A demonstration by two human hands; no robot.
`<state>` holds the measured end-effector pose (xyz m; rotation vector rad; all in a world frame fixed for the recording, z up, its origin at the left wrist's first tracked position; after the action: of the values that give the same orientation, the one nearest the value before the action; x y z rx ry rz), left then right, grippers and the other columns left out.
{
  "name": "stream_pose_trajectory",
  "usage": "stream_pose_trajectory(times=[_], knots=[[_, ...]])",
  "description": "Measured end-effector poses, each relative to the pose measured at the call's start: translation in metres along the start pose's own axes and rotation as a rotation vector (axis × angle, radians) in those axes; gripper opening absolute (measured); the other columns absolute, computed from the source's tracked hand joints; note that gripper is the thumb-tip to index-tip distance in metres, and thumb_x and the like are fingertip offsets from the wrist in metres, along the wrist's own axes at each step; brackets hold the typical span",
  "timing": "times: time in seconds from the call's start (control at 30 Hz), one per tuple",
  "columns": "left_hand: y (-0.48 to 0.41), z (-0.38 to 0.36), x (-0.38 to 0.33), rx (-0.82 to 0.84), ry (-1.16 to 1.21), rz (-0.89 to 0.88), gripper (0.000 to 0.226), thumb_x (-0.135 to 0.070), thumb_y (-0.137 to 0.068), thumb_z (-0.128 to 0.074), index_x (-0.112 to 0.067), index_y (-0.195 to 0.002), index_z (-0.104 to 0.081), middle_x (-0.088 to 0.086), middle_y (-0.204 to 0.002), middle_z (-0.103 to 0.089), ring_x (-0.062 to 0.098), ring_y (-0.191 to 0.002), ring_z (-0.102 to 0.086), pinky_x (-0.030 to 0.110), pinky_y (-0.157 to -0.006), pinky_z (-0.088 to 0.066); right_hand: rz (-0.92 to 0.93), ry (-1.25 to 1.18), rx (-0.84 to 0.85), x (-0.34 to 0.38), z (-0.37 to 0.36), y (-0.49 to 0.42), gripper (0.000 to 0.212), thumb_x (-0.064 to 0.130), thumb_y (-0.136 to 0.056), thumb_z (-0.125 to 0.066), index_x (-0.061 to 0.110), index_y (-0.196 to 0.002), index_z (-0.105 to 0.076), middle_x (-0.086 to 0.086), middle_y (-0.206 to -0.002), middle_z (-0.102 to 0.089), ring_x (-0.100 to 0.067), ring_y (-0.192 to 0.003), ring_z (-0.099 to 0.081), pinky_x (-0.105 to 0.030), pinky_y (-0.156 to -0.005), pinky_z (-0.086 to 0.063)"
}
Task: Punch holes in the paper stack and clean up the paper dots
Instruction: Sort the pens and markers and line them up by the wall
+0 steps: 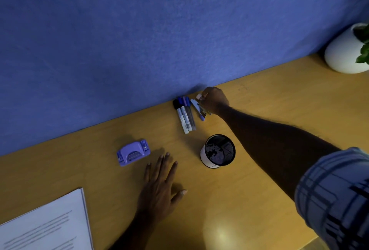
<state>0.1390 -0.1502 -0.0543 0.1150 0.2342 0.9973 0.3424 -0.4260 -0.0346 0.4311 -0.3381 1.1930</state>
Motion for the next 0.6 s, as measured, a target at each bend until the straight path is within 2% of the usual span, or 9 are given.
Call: stream_pose_trajectory(times=[0.07, 0.17, 0.23, 0.3, 0.37, 0.47, 0.6], knots=[[0.002, 0.000, 0.001, 0.000, 0.003, 0.003, 0.087, -0.073, -0.083, -0.039, -0.020, -0.151, -0.031, 0.010, -0.162, -0.016, 0.030, -0.148, -0.021, 0.055, -0.115, -0.028, -0.010, -0.018, -0.012, 0.000, 0.003, 0.003, 0.026, 0.036, -0.090, -0.060, 0.012, -0.100, -0.065, -0.005, -0.092, -0.067, -0.018, -0.081, -0.065, -0.036, -0.071, -0.058], [0.007, 0.000, 0.004, 0.001, -0.007, 0.007, 0.087, -0.074, -0.083, -0.037, -0.020, -0.151, -0.031, 0.011, -0.162, -0.016, 0.030, -0.148, -0.023, 0.055, -0.114, -0.029, -0.010, -0.007, -0.021, 0.001, 0.011, 0.011, 0.042, 0.043, -0.089, -0.063, 0.011, -0.116, -0.061, -0.006, -0.111, -0.064, -0.020, -0.097, -0.062, -0.036, -0.078, -0.055], [0.011, 0.001, 0.006, 0.000, -0.011, 0.011, 0.087, -0.075, -0.084, -0.035, -0.020, -0.151, -0.029, 0.010, -0.163, -0.014, 0.029, -0.148, -0.020, 0.054, -0.115, -0.026, 0.014, 0.015, -0.032, 0.007, 0.020, 0.019, 0.046, 0.044, -0.088, -0.064, 0.011, -0.121, -0.059, -0.008, -0.117, -0.061, -0.022, -0.103, -0.059, -0.034, -0.080, -0.052], [0.014, 0.003, 0.007, 0.003, -0.019, 0.013, 0.087, -0.075, -0.084, -0.031, -0.021, -0.152, -0.026, 0.010, -0.163, -0.010, 0.029, -0.149, -0.017, 0.054, -0.117, -0.022, 0.060, 0.036, -0.038, 0.017, 0.027, 0.028, 0.043, 0.041, -0.090, -0.064, 0.012, -0.121, -0.059, -0.009, -0.118, -0.061, -0.021, -0.104, -0.059, -0.030, -0.079, -0.048], [0.018, 0.007, 0.009, -0.005, -0.029, 0.013, 0.086, -0.075, -0.084, -0.033, -0.020, -0.151, -0.030, 0.012, -0.162, -0.015, 0.030, -0.148, -0.022, 0.056, -0.115, -0.026, 0.109, 0.047, -0.044, 0.032, 0.032, 0.039, 0.038, 0.034, -0.090, -0.064, 0.012, -0.121, -0.059, -0.010, -0.118, -0.060, -0.021, -0.105, -0.058, -0.028, -0.077, -0.045], [0.027, 0.013, 0.013, -0.012, -0.037, 0.022, 0.085, -0.074, -0.084, -0.034, -0.019, -0.149, -0.036, 0.013, -0.161, -0.020, 0.032, -0.146, -0.027, 0.058, -0.113, -0.030, 0.217, 0.065, -0.028, 0.063, 0.038, 0.064, 0.034, 0.028, -0.089, -0.062, 0.010, -0.118, -0.060, -0.011, -0.116, -0.059, -0.025, -0.106, -0.057, -0.033, -0.081, -0.048], [0.050, 0.021, 0.021, -0.045, -0.052, 0.053, 0.083, -0.072, -0.083, -0.038, -0.019, -0.146, -0.042, 0.013, -0.159, -0.027, 0.032, -0.144, -0.033, 0.057, -0.111, -0.033, 0.443, 0.162, 0.029, 0.110, 0.034, 0.111, 0.033, 0.030, -0.089, -0.062, 0.011, -0.116, -0.061, -0.011, -0.115, -0.057, -0.029, -0.109, -0.056, -0.037, -0.084, -0.049]])
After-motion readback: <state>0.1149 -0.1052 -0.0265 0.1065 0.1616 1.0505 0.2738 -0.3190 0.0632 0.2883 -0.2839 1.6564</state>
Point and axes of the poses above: each hand's wrist, its own y-axis away from the middle knuckle, its own z-axis out of the back of the hand, x = y × z, the point moved 6 cm from there along -y, towards the middle knuckle
